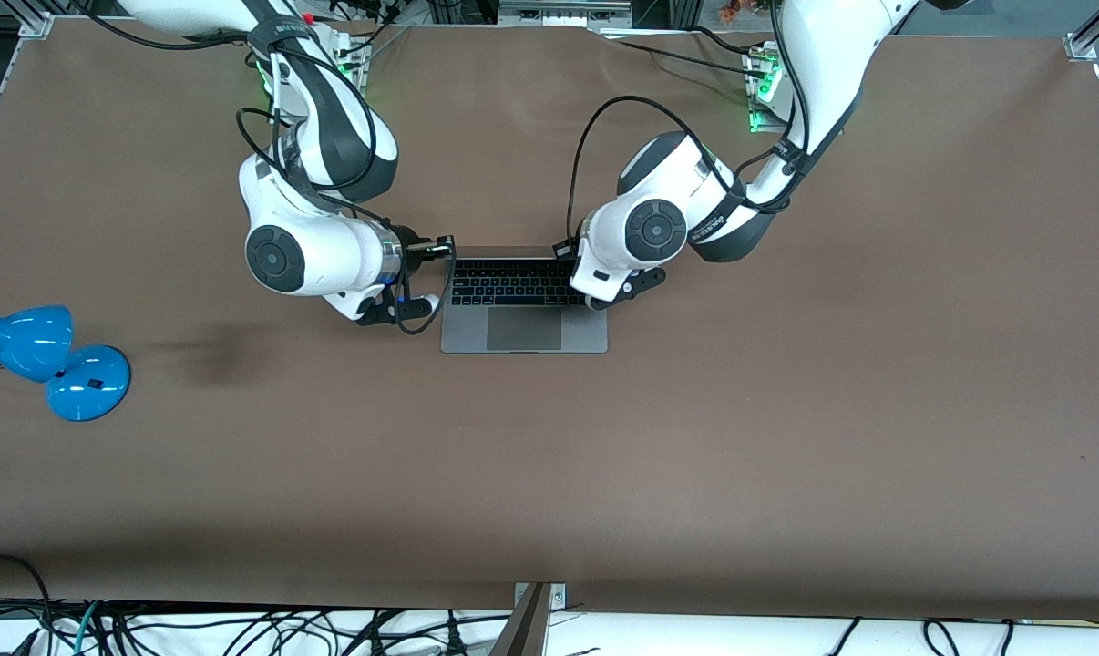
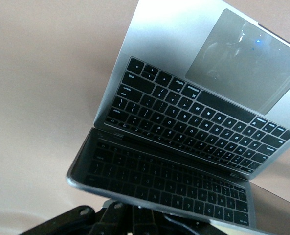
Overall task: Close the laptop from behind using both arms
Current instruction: 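Lower the screen onto the keyboard with both grippers until shut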
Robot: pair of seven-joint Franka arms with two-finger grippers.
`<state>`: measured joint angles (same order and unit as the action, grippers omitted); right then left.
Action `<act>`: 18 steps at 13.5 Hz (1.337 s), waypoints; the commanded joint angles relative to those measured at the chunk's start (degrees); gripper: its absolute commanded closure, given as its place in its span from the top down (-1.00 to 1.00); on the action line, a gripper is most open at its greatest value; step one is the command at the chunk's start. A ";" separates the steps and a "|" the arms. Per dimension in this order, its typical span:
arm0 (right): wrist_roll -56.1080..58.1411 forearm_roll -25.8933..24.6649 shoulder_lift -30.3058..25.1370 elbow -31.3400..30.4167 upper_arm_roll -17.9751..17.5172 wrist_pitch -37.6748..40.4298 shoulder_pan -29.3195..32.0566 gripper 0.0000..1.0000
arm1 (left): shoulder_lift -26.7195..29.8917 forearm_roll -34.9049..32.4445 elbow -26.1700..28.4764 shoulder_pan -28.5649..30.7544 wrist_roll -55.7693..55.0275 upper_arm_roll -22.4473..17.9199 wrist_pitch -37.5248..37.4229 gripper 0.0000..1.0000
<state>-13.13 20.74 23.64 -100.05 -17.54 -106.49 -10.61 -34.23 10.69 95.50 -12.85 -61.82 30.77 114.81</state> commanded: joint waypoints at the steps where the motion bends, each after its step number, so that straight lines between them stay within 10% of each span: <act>1: 0.74 -0.88 0.87 0.39 0.05 -1.79 -0.20 -1.00 | -1.71 -2.69 -2.07 -0.16 -0.58 -0.27 -0.56 -1.00; 18: 4.43 -4.39 7.03 3.02 0.93 -9.53 -0.47 -1.00 | -6.19 -6.47 -7.08 -0.24 0.74 -1.85 -0.12 -1.00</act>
<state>-9.70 17.06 29.41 -98.54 -16.87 -115.54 -10.68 -39.30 6.33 90.29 -12.83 -61.46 28.81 114.89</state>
